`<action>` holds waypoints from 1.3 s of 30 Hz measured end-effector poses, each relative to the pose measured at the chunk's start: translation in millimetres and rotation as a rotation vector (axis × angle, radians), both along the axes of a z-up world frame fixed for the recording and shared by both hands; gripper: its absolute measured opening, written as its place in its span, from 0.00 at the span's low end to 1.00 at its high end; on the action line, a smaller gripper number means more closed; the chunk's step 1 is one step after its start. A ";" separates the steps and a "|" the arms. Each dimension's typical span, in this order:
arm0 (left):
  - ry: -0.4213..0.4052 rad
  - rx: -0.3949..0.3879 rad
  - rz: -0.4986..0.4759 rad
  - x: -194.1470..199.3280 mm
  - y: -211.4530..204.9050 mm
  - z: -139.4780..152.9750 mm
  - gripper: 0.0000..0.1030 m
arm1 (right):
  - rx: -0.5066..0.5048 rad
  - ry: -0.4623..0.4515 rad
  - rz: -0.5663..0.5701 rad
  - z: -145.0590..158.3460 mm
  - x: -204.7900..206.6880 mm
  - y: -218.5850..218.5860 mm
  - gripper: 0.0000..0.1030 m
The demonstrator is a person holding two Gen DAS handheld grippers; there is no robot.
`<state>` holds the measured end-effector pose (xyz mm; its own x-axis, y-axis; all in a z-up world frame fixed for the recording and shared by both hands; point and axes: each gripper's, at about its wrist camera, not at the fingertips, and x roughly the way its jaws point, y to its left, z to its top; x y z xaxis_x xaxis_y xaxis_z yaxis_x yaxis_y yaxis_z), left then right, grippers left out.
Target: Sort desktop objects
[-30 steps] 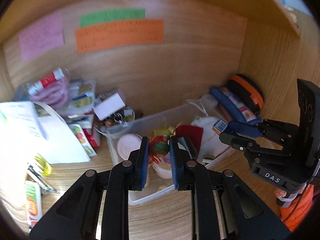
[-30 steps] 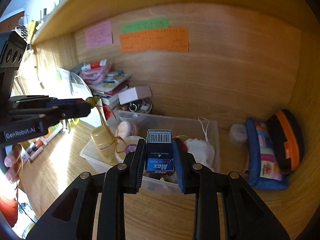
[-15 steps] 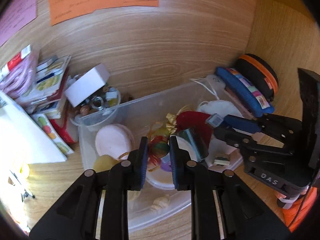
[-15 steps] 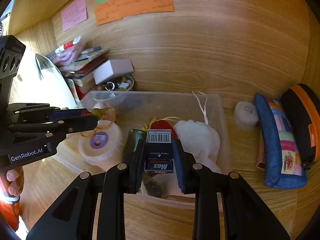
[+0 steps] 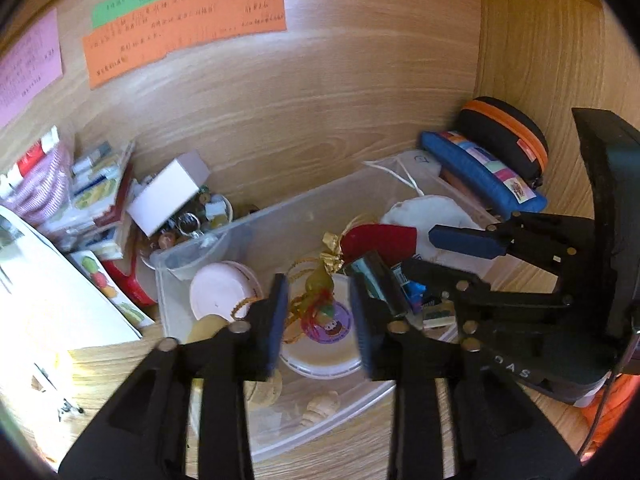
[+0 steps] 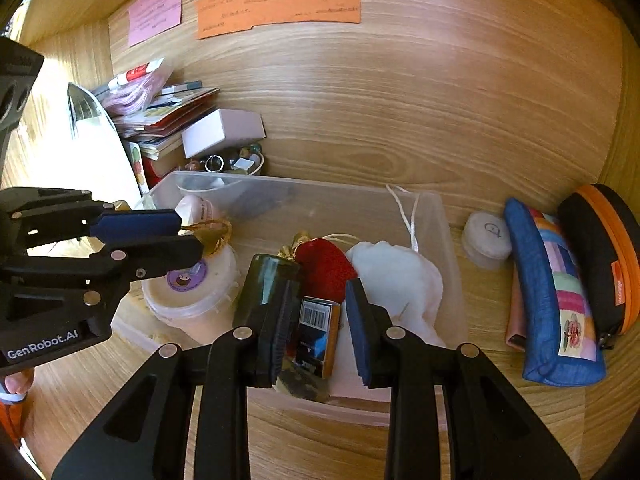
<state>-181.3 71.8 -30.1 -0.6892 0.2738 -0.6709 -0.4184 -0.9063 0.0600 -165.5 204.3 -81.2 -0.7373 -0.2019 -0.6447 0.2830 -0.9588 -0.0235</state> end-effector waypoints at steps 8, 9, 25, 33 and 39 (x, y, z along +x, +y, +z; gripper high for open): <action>0.144 -0.019 0.032 17.5 -0.9 17.2 0.64 | -0.018 0.048 -0.006 10.3 6.6 3.4 0.51; 0.162 -0.029 0.041 18.7 -0.9 17.6 0.66 | -0.016 0.052 -0.009 11.4 6.6 3.9 0.56; 0.254 -0.075 0.195 45.9 -32.9 37.5 0.94 | 0.028 0.089 -0.071 30.2 16.2 10.5 0.93; 0.292 -0.027 0.264 85.9 -55.4 52.3 0.97 | 0.066 0.189 -0.096 59.2 61.2 -1.1 1.00; 0.321 0.005 0.298 122.4 -65.1 60.5 0.98 | 0.063 0.257 -0.110 73.8 104.1 -10.9 1.00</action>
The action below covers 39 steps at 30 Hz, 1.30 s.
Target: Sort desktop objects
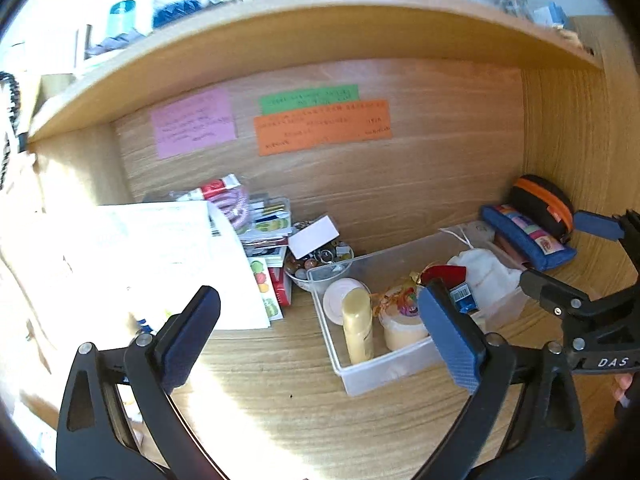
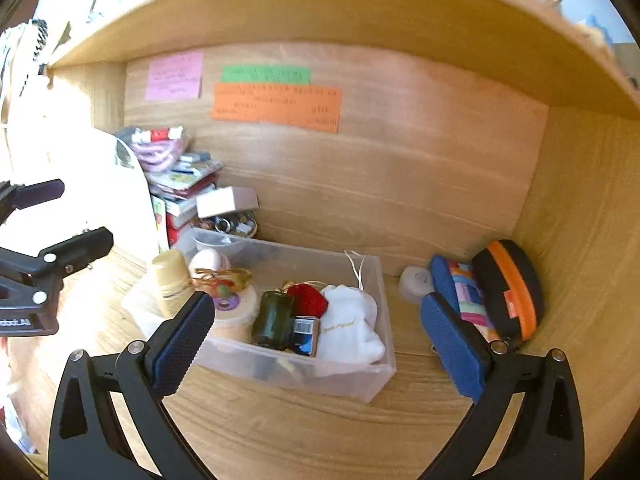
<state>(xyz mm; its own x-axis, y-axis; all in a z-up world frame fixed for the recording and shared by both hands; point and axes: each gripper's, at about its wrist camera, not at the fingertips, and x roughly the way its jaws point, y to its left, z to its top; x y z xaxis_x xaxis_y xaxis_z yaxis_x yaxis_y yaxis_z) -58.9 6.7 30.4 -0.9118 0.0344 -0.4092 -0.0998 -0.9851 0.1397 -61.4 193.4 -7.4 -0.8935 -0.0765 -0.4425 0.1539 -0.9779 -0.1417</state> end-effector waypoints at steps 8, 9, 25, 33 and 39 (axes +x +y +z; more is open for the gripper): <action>0.010 0.055 -0.001 40.9 -8.1 0.9 0.99 | -0.052 0.038 -0.036 -1.7 47.5 -2.6 1.00; 0.011 0.059 0.007 45.2 -8.0 0.1 0.99 | -0.062 0.036 -0.042 -3.2 54.0 -3.1 1.00; -0.005 0.088 0.042 72.2 -1.5 -23.9 0.99 | -0.081 0.031 -0.109 -19.9 96.2 -5.6 1.00; -0.025 0.108 0.010 65.6 1.9 -31.5 0.99 | -0.075 0.028 -0.109 -22.4 93.5 -3.0 1.00; -0.030 0.116 0.001 59.1 1.5 -32.7 0.99 | -0.084 0.021 -0.114 -22.5 86.6 -1.7 1.00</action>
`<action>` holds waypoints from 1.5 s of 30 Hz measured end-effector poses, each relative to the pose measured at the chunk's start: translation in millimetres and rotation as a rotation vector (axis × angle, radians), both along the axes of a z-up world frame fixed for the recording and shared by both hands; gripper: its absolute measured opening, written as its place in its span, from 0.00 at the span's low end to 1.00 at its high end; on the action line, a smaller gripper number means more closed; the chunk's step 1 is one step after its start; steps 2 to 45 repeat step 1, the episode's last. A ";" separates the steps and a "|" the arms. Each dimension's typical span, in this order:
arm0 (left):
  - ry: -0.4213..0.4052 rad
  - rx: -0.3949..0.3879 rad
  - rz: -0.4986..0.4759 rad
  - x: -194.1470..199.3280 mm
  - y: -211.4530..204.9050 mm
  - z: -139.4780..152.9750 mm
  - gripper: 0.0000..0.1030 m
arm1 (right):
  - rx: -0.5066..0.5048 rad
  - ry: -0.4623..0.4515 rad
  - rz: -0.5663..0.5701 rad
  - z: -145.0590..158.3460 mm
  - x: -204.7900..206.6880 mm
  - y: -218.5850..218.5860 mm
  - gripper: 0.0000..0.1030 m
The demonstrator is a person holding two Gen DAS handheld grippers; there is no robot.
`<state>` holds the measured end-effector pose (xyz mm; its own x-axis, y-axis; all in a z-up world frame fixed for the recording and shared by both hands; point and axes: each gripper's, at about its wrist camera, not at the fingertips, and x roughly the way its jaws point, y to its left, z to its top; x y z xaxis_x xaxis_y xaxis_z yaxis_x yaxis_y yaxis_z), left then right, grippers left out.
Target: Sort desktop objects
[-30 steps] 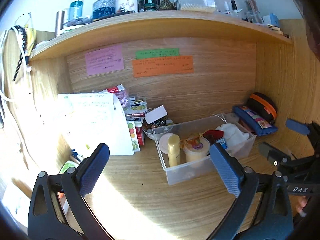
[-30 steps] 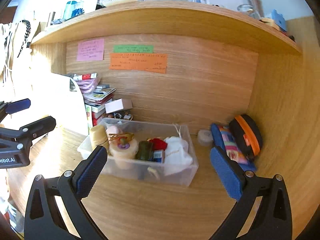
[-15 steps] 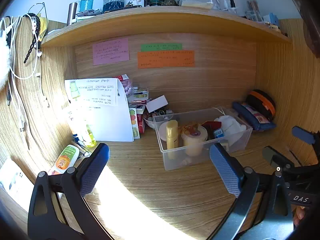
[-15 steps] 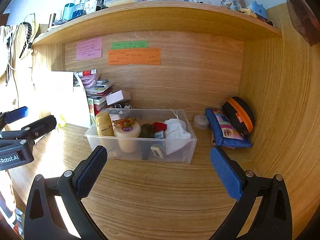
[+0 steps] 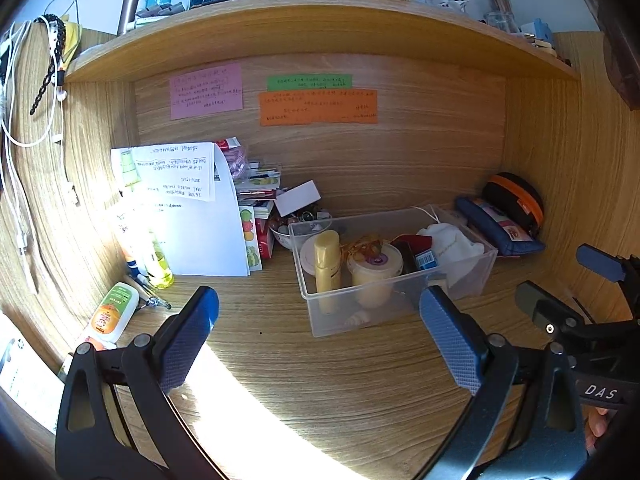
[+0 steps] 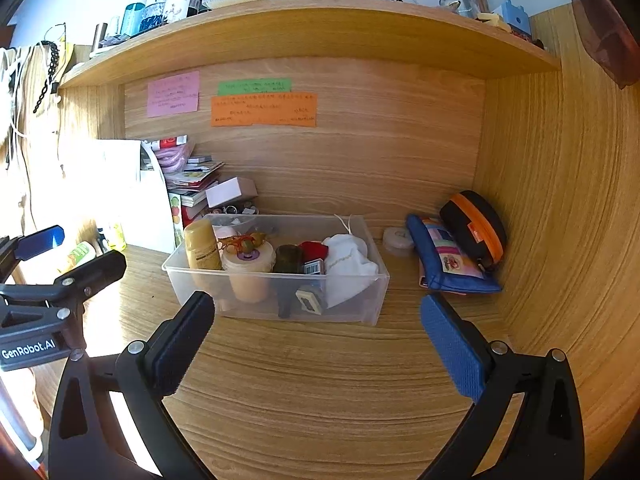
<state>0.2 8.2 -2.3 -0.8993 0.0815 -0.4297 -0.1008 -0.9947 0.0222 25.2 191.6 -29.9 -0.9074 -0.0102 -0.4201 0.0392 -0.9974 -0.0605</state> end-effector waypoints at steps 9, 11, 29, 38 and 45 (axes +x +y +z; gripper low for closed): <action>-0.007 0.005 -0.002 -2.1 -1.2 -0.4 0.99 | 0.000 -0.001 0.000 -0.2 -1.0 -0.1 1.00; -0.007 0.005 -0.002 -2.1 -1.2 -0.4 0.99 | 0.000 -0.001 0.000 -0.2 -1.0 -0.1 1.00; -0.007 0.005 -0.002 -2.1 -1.2 -0.4 0.99 | 0.000 -0.001 0.000 -0.2 -1.0 -0.1 1.00; -0.007 0.005 -0.002 -2.1 -1.2 -0.4 0.99 | 0.000 -0.001 0.000 -0.2 -1.0 -0.1 1.00; -0.007 0.005 -0.002 -2.1 -1.2 -0.4 0.99 | 0.000 -0.001 0.000 -0.2 -1.0 -0.1 1.00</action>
